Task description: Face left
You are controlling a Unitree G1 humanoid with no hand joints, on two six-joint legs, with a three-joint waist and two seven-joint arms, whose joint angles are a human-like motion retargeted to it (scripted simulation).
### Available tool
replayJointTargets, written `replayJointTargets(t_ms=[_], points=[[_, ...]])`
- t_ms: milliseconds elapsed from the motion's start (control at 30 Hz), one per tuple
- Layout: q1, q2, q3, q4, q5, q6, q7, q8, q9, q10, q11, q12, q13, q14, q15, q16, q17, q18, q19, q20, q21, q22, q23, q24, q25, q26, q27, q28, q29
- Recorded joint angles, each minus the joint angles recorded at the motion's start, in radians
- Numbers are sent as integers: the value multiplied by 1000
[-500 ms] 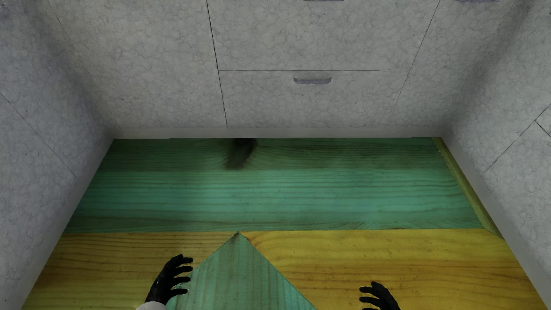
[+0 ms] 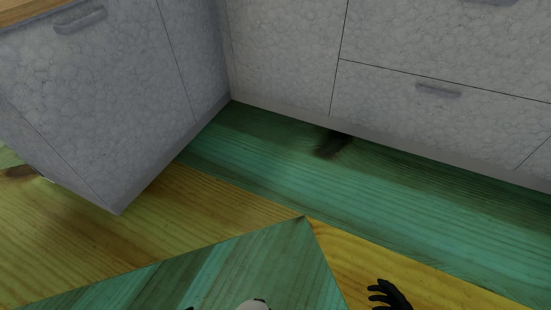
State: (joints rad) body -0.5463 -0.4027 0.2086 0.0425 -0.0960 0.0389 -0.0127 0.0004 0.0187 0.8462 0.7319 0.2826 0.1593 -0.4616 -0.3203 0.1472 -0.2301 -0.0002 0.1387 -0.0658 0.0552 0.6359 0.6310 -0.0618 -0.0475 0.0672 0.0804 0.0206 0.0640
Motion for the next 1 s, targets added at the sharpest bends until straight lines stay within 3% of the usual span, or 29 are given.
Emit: replayJointTargets(t_ms=[33, 67, 100, 200, 267, 333, 367, 467, 500, 567, 600, 633, 667, 700, 733, 767, 800, 833, 867, 900, 933, 967, 1000], points=[[25, -6, -6, 12, -3, 23, 12, -23, -10, 33, 12, -13, -10, -33, -8, 15, 20, -15, -46, 16, -3, -5, -16, -4, 15, 2, -3, -25, -9], [29, -12, -30, 9, -18, 27, 13, -30, -15, 6, 33, -6, -16, 73, -23, 45, 49, -76, -40, 19, 22, 14, -49, 0, 30, -4, -4, -48, -29], [42, -3, -26, 5, -20, 33, 9, -36, -14, -13, 37, -9, -6, 138, -29, 42, 65, -5, -17, 44, 32, 32, -49, 8, 38, -1, -27, -67, -51], [44, -1, -28, -47, -5, -51, -22, 22, 7, -53, 60, -20, -13, 168, -66, 13, 70, -9, -43, 41, 23, 38, -27, 40, 10, 9, -50, -69, -98], [59, 27, 25, -46, -8, -74, -41, -10, 6, -112, -4, -42, 30, 208, -39, 9, 34, -16, -41, 47, -6, 25, -31, 54, -8, 7, -35, -44, -98], [61, 60, 30, -31, -9, -67, -38, -38, 16, -98, -37, -60, -1, 152, -31, 6, 41, 16, -43, -1, 7, 28, -30, 31, -4, -1, -7, -28, -74], [54, 53, 9, -18, -14, -60, -27, -48, 13, -96, -13, -66, -9, 196, -48, 12, 26, -18, -41, 26, 18, 24, -66, 14, 6, 4, -12, -43, -56], [53, 10, 9, -53, -28, -64, -54, -25, 22, -106, 91, -75, 11, 205, -25, 13, 54, -16, -37, 42, 25, 27, -81, 4, 30, 18, -67, -62, -19], [54, -12, -2, -68, -21, -67, -71, 0, 27, -127, 130, -42, -1, 221, 1, 7, 63, -18, -44, 35, 25, 32, -84, 13, 29, 8, -51, -60, -10], [49, -13, -16, -99, -28, -92, -74, 52, 23, -158, 20, 19, -32, 243, -45, -6, 74, -23, -82, 52, 22, 16, -74, -18, 10, -66, -24, -15, 9], [56, 5, 26, -88, -25, -65, -75, 47, 25, -158, -3, -6, -3, 243, -34, -14, 42, -25, -5, 29, 12, 16, -55, -24, 6, -85, -40, -4, 9], [60, 7, 57, -84, -30, -44, -70, 42, 24, -169, -2, -31, 28, 251, -35, -34, 17, -26, 37, 22, 11, 16, -66, -20, 6, -88, -39, -3, 1], [58, 13, 61, -79, -37, -26, -66, 27, 17, -177, -9, -51, 37, 253, -33, -23, 16, -20, 32, -5, 5, 34, -61, -17, 9, -78, -28, -15, -11], [61, 36, 50, -60, -35, -4, -51, 9, 18, -163, -25, -42, 20, 226, -29, -14, 29, -18, -27, 2, 1, 12, -50, -11, 17, -50, -16, -35, -20], [62, 40, 46, -47, -35, 11, -41, 0, 12, -164, -21, -45, 15, 232, -32, -6, 47, -31, -45, 21, 8, 20, -62, 0, 24, -19, -4, -57, -28], [65, 36, 54, -48, -43, 9, -39, -5, -2, -192, -22, -47, 23, 277, -33, -14, 59, -32, -21, 58, 25, 17, -70, 9, 29, 15, -2, -74, -35], [68, 37, 60, -62, -58, -2, -40, -13, -17, -226, -43, -39, 18, 271, -24, 2, 51, -28, -29, 16, 23, 11, -45, 8, 33, 41, -6, -78, -32], [75, 52, 65, -67, -63, -5, -41, -23, -16, -239, -73, -32, 7, 237, -10, 6, 51, 6, -32, 23, 12, 3, -43, 5, 33, 62, -6, -84, -26], [80, 71, 84, -65, -68, 3, -40, -38, -12, -239, -88, -41, 34, 213, -5, -35, 27, 10, -32, 49, 7, 4, -53, 10, 31, 73, -28, -79, -20], [77, 64, 81, -65, -75, -2, -42, -47, -6, -243, -67, -32, 29, 238, -19, -37, 19, -27, -33, 27, 11, 8, -57, 13, 29, 72, -33, -71, -14], [78, 61, 72, -56, -76, -6, -32, -51, 6, -241, -43, -24, 12, 265, -33, -16, 30, -15, -36, 7, 3, 8, -62, 7, 31, 63, -34, -61, -8], [84, 54, 79, -50, -74, -13, -33, -53, 8, -266, -27, -39, 20, 327, -42, -8, 45, -45, -40, 36, 10, 16, -71, 6, 34, 61, -40, -58, -6], [80, 53, 90, -54, -75, -17, -39, -58, 7, -271, -33, -54, 30, 323, -39, -22, 40, -41, -41, 25, 17, 21, -59, 9, 41, 63, -49, -51, -1]])
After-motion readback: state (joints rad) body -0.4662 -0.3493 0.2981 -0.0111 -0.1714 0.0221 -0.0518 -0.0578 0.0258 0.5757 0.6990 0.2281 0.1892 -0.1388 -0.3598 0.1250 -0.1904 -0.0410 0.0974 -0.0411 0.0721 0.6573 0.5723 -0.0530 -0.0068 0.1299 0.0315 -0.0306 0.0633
